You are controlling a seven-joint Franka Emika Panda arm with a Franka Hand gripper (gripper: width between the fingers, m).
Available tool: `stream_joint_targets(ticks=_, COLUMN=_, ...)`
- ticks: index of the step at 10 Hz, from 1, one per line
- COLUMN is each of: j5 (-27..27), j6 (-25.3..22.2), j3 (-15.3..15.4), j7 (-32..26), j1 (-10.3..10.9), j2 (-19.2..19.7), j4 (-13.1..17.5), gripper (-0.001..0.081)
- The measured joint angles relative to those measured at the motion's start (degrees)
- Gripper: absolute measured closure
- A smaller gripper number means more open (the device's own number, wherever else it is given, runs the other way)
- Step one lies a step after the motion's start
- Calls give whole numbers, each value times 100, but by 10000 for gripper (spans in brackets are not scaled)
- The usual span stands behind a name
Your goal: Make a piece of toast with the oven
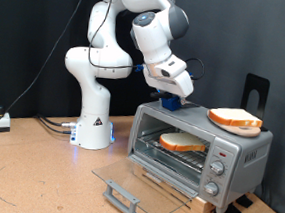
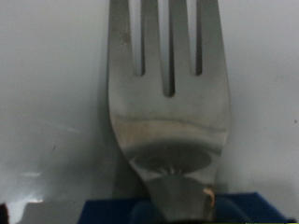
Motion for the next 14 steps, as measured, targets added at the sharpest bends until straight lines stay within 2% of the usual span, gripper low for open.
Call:
stream_joint_targets(ticks=1, j5=116, j6=11, j3=12, j7=-56, j1=6, j2=1, j4=-1, gripper=13)
stream_joint_targets(ticks=3, j5=348, j6=14, j3=-47, j7=-175, j1=5, j2=-20, j4=23, gripper=-1)
stream_joint_targets(ticks=5, j5=370, j6=-14, j3=-315, j7=-179, j1=-6, j2=-139, j4=82, gripper=-1)
stream_joint_targets(ticks=8, j5=291, j6=-163, j3=-871, j7=-279, j1=-118, j2=-279, j4=140, gripper=-1)
stream_joint_targets(ticks=10, j5=314, j6=-52, j3=-845, j7=-272, j1=-163, j2=-251, j4=173, gripper=-1)
stream_joint_targets(ticks=14, j5=224, j6=66, j3=-1316, j7=-477, j1=-707, j2=178, j4=350, gripper=-1)
